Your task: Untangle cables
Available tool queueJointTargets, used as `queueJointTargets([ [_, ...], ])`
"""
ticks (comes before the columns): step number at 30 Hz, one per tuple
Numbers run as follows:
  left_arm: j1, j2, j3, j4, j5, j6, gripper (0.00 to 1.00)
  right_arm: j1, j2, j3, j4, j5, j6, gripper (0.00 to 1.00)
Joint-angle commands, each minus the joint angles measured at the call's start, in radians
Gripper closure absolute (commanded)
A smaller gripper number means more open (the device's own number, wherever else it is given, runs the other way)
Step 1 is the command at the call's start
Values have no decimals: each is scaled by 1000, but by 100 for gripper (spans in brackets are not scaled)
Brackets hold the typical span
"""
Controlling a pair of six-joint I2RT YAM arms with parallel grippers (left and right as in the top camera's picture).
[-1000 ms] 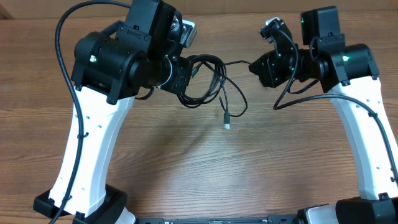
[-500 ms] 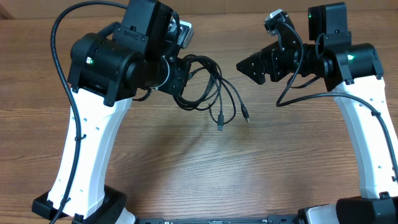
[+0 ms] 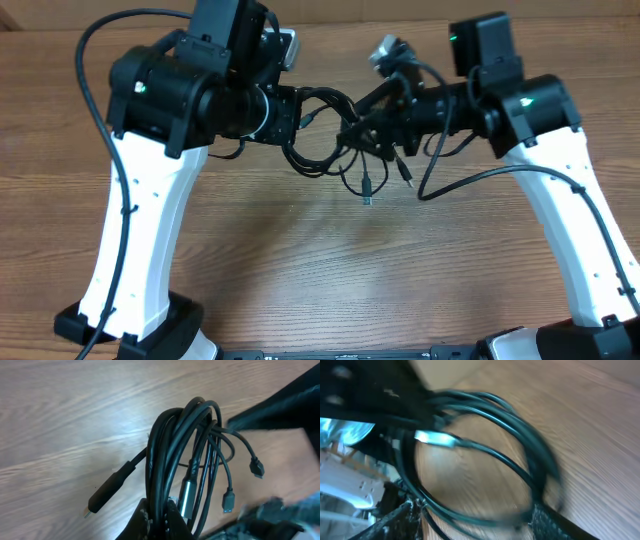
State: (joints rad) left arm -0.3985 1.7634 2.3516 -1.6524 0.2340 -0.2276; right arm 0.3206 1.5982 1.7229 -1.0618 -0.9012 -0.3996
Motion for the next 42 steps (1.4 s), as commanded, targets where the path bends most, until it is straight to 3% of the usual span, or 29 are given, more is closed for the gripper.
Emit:
queueJointTargets([
  [1,-2,19,25,10,115,-21,96,24,7,19,24,4,-25,28],
  [5,-2,19,25,-3,133,-20,96,25,7,19,55,9,-25,36],
  [8,-2,19,25,-5,168,-15,96,25,7,19,66,10,-25,56],
  [9,-2,19,25,-5,203,-2,96,25,7,19,66,10,-25,57],
  [10,-2,19,25,-6,225,6,96,25,7,19,66,15,-24,47],
  [11,-2,19,25,-9,235,6,96,25,7,19,66,36,-22,25],
  [13,-2,19,25,-25,196,6,96,25,7,19,66,87,-21,13],
  [19,-2,21,20,-37,125,3,96,25,7,20,103,166,-78,10],
  [25,-23,21,20,-37,125,14,96,25,7,20,167,393,-100,10],
  [33,-78,21,21,-30,132,10,96,26,7,20,158,306,-107,32],
  [36,-81,21,21,-21,132,10,96,27,7,20,141,244,-107,48],
  [38,-80,21,21,-17,133,10,96,27,7,20,129,227,-106,76],
  [39,-80,21,21,-10,133,10,96,27,7,19,119,214,-106,81],
  [42,-80,21,21,10,133,10,96,27,7,19,98,193,-107,84],
])
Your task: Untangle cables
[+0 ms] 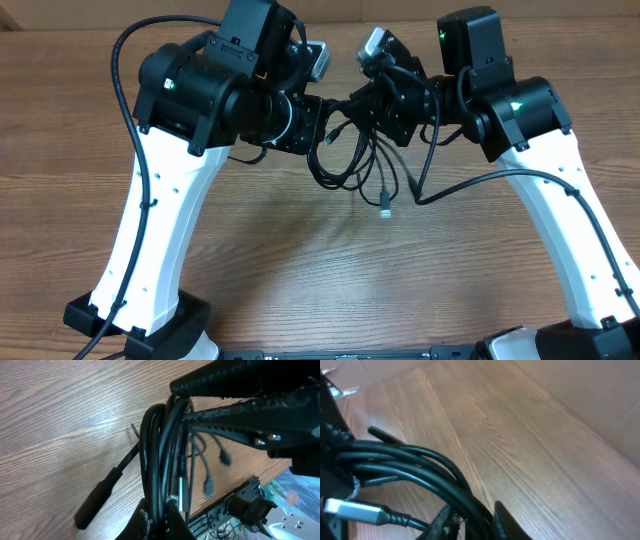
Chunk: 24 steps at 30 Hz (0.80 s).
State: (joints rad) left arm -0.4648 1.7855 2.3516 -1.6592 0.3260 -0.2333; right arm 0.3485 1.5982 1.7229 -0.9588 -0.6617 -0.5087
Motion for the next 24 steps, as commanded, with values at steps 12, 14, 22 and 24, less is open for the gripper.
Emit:
queueJointTargets([
  [12,41,-2,21,11,-69,19,96,-42,7,19,-25,79,6,96],
  [14,87,-2,21,-8,-84,20,96,-63,6,19,-33,113,6,96],
  [22,224,-2,21,-30,-131,46,92,-193,-48,27,-53,125,9,96],
  [24,224,-2,21,-30,-137,51,91,-211,-67,27,-61,155,9,96],
])
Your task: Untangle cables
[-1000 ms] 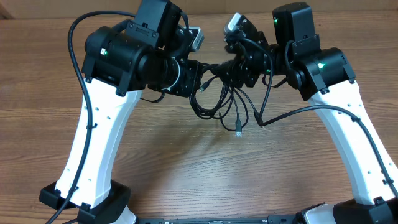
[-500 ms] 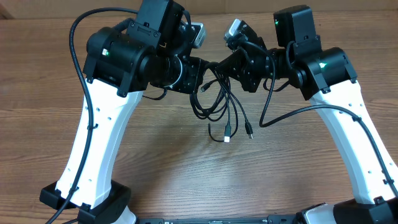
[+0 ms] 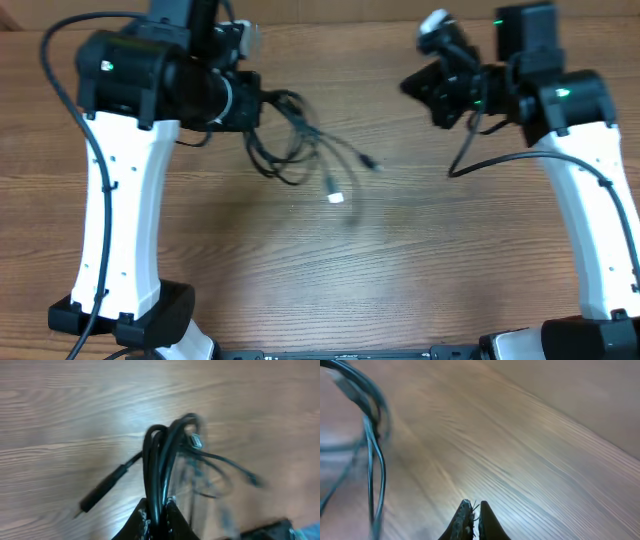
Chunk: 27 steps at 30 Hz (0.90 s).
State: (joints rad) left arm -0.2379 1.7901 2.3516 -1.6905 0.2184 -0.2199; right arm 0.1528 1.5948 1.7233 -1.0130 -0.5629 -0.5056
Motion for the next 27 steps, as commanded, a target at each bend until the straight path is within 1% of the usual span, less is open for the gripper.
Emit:
queueJointTargets([
  [1,-3,-6,21,1,-36,38,92,-21,-72,27,-12,72,6,96],
  [2,-3,-6,21,1,-35,38,92,-28,-81,27,-19,77,6,96],
  [3,-3,-6,21,2,-32,37,93,-31,-90,27,-31,77,6,94],
  [4,-4,-6,21,3,-22,37,94,-31,-93,27,-37,77,6,89],
  [5,-7,-6,21,3,-4,37,96,-31,-95,27,-49,76,14,60],
  [6,-10,-6,21,4,16,37,96,-28,-95,27,-55,76,45,30],
  [7,-15,-6,21,5,31,37,96,-26,-95,26,-58,73,69,9],
  [8,-21,-6,21,9,30,38,96,-24,-95,26,-64,69,93,5],
  [10,-24,-6,21,36,6,37,96,-23,-95,26,-96,-3,113,1],
  [12,-24,-6,21,66,8,37,96,-23,-95,26,-121,-90,112,0],
  [14,-25,-6,21,106,51,39,96,-23,-95,26,-138,-174,113,0],
  [15,-27,-6,21,135,97,41,96,-23,-95,26,-147,-219,115,0],
  [17,-34,-6,21,173,151,43,96,-18,-95,26,-154,-256,137,0],
  [18,-39,-6,21,189,176,50,96,-8,-95,26,-156,-261,162,0],
  [20,-46,-6,23,203,258,89,96,19,-95,25,-161,-257,169,0],
  [21,-56,-6,23,197,362,123,96,47,-95,25,-162,-216,168,0],
  [23,-68,-6,23,191,452,152,96,76,-95,25,-159,-148,169,0],
  [24,-82,-6,24,190,471,156,96,103,-95,24,-151,-99,169,0],
  [27,-118,-6,36,192,438,134,96,154,-93,22,-117,-63,165,0],
])
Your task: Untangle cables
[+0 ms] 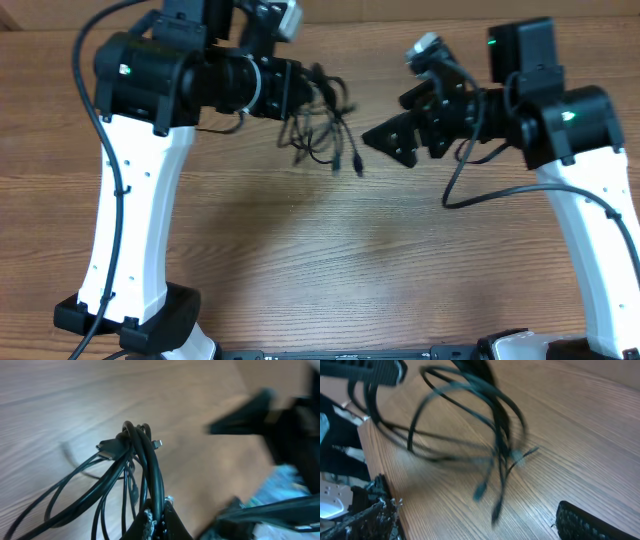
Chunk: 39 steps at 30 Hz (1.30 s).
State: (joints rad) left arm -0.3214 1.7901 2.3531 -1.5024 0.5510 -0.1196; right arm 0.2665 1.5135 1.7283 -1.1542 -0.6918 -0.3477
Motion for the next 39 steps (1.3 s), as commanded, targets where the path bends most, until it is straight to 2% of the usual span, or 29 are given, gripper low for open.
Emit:
queueJointTargets([
  [1,-47,-6,43,3,103,26,96,59,-11,13,49,87,7,0],
  [6,-66,-6,153,-72,50,26,96,77,-6,5,109,181,7,0],
  [13,-66,-11,373,-187,19,-10,96,66,23,5,153,212,0,2],
  [15,-66,-20,386,-187,8,-19,96,71,36,5,163,200,1,27],
  [16,-66,-25,386,-187,5,-19,96,74,45,5,165,189,1,56],
  [17,-66,-26,386,-187,-6,-19,96,76,51,5,167,186,8,96],
  [24,-66,-18,325,-187,-244,-35,96,52,58,6,173,183,8,96],
  [27,-63,-6,285,-187,-346,-42,96,17,58,6,170,187,8,96],
  [29,-46,14,284,-186,-465,-69,96,-43,58,6,145,206,7,96],
  [39,146,62,284,-187,-510,-67,96,-298,56,6,56,205,-20,96],
])
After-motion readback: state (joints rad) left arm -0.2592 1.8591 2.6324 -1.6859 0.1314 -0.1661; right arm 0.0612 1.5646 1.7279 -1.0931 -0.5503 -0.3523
